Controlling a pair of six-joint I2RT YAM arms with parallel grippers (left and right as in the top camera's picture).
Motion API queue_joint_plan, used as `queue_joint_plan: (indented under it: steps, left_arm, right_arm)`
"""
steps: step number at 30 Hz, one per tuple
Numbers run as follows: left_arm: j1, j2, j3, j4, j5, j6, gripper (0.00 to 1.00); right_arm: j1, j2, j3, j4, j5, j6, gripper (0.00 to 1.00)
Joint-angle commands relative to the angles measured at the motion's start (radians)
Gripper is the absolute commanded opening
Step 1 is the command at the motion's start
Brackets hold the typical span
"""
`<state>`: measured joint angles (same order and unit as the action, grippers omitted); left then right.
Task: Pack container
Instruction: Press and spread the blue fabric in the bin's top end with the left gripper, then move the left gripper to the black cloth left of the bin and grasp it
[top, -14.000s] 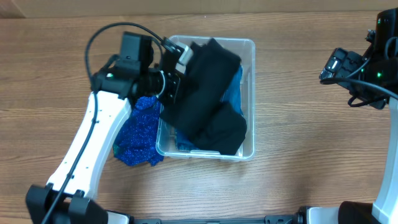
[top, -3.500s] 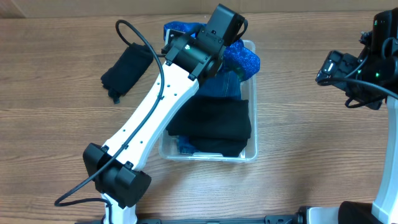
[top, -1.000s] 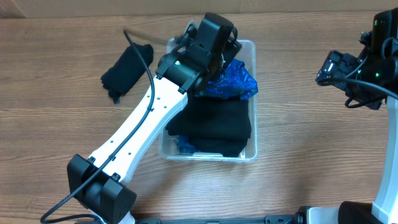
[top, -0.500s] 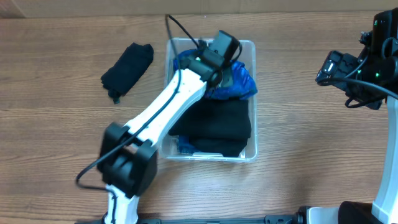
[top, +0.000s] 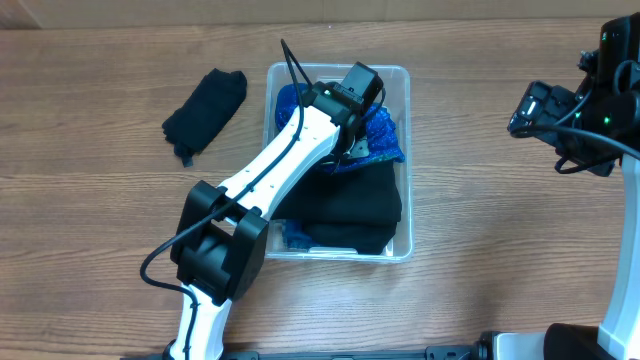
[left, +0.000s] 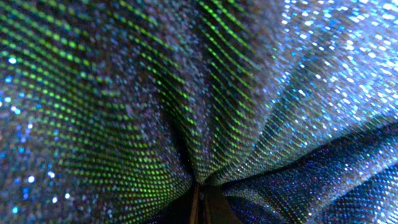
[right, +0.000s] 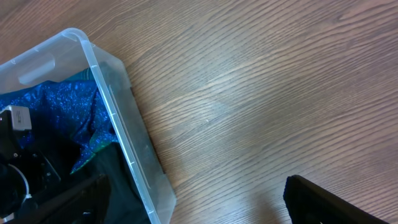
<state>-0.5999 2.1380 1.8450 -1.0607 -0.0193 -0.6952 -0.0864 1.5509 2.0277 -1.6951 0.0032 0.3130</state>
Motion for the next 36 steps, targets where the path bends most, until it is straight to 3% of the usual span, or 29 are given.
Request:
queue_joint_plan:
  steps: [1,2,3,6,7,12,14,20,24,28,31,36]
  left_arm:
    - [0.018,-0.067,0.048,-0.023,-0.020,0.046,0.04]
    - [0.024,-0.106,0.064,-0.027,-0.042,0.046,0.04]
    - [0.032,-0.140,0.074,-0.027,-0.061,0.049,0.11]
    - [0.066,-0.264,0.092,-0.028,-0.139,0.080,0.57]
    - [0.081,-0.298,0.092,-0.032,-0.163,0.079,0.64]
    - [0.220,-0.420,0.092,-0.053,-0.162,0.079,0.78]
    - [0.333,-0.435,0.092,-0.081,-0.146,0.089,0.92]
    - [0.568,-0.355,0.087,-0.087,0.092,0.357,1.00]
    - [0.728,-0.275,0.087,-0.066,0.166,0.365,1.00]
    - [0.864,-0.190,0.087,0.034,0.421,0.500,1.00]
    - [0.922,-0.116,0.087,0.102,0.434,0.648,1.00]
    - [0.938,-0.023,0.087,0.139,0.353,0.776,1.00]
  right_arm:
    - [-0.005,-0.027,0.000,0.002,-0.005,-0.007,0.93]
    - [-0.005,-0.027,0.000,0.002,-0.005,-0.007,0.93]
    - [-0.005,-0.027,0.000,0.002,-0.005,-0.007,0.93]
    - [-0.005,-0.027,0.000,0.002,-0.005,-0.007,0.93]
    - [-0.005,-0.027,0.000,0.002,-0.005,-0.007,0.93]
    - [-0.005,-0.027,0.000,0.003,-0.005,-0.007,0.93]
    - [-0.005,-0.027,0.000,0.003,-0.005,-0.007,0.93]
    - [-0.005,-0.027,0.000,0.003,-0.005,-0.007,0.93]
    - [-0.005,-0.027,0.000,0.003,-0.005,-0.007,0.93]
    - [-0.005,-0.027,0.000,0.007,-0.005,-0.008,0.93]
    - [-0.005,-0.027,0.000,0.006,-0.005,-0.026,0.93]
    - [-0.005,-0.027,0.000,0.006,-0.005,-0.033,0.93]
